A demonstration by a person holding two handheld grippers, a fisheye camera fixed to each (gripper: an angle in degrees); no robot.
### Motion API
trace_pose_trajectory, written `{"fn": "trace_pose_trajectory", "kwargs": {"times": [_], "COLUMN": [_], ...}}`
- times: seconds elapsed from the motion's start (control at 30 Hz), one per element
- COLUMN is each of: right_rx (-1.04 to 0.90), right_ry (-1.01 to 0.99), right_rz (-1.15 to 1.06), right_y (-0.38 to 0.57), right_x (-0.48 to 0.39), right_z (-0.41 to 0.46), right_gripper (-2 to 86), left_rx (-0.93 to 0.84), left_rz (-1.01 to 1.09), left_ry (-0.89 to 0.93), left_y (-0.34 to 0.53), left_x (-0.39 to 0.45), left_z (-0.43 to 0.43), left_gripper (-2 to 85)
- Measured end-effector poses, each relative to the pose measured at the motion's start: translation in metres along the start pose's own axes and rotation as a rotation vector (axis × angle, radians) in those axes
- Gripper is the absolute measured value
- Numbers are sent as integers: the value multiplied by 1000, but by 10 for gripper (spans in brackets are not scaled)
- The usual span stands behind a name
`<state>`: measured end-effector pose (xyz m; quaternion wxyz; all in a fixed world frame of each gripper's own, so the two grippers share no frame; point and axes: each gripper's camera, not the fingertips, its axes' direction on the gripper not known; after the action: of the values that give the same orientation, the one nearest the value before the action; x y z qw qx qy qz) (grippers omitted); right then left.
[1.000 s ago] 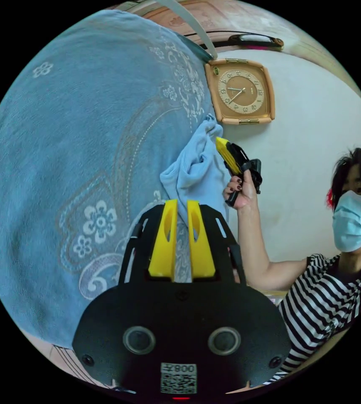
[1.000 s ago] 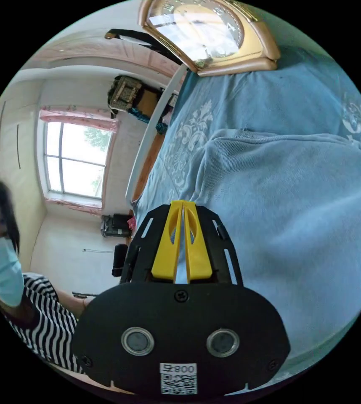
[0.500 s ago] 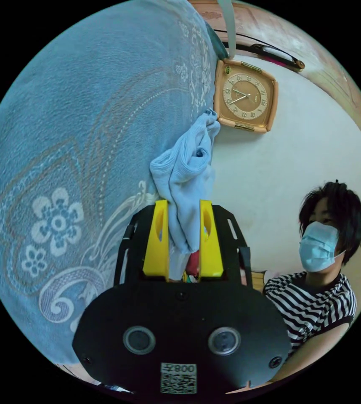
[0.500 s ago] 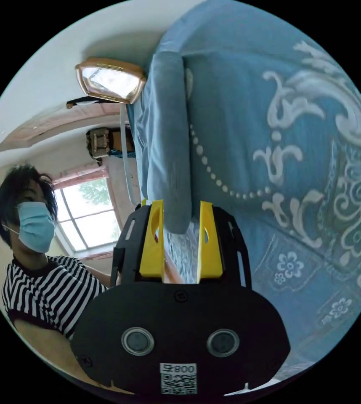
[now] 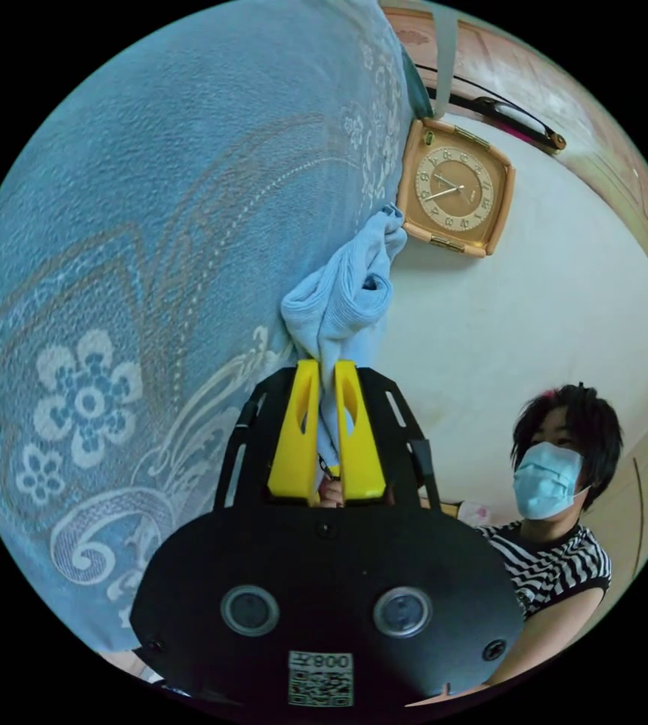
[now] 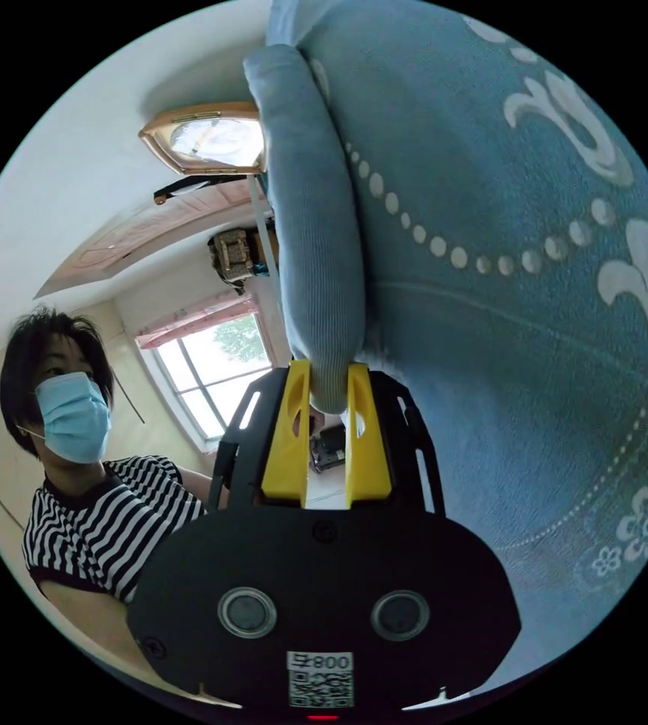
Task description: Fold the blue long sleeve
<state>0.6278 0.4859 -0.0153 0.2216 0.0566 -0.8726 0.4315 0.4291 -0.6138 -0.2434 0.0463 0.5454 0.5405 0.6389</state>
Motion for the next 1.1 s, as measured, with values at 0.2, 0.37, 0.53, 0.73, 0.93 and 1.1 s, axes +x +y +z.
{"fn": "trace_pose_trajectory", "kwargs": {"times": [0.2,0.37,0.53,0.73,0.93,1.1], "right_rx": [23,81,122,190,286,402], "right_ry": [-52,-109,-114,-108,-70,-49], "right_rz": [-89,-137,-183,-190,-155,-93], "right_y": [60,126,200,315,445,553], "right_x": [14,26,33,52,87,122], "right_z": [-45,-95,-148,-217,-283,-324], "right_gripper": [69,68,66,63,63,65], "left_rx": [43,32,-16,-109,-268,-447], "left_rz": [60,128,169,163,162,114], "left_ry": [59,56,72,73,52,24], "left_y": [26,48,81,135,189,236], "left_x": [58,126,197,280,356,413], "left_z": [-18,-28,-33,-37,-33,-28], "left_gripper": [37,36,34,34,33,30]}}
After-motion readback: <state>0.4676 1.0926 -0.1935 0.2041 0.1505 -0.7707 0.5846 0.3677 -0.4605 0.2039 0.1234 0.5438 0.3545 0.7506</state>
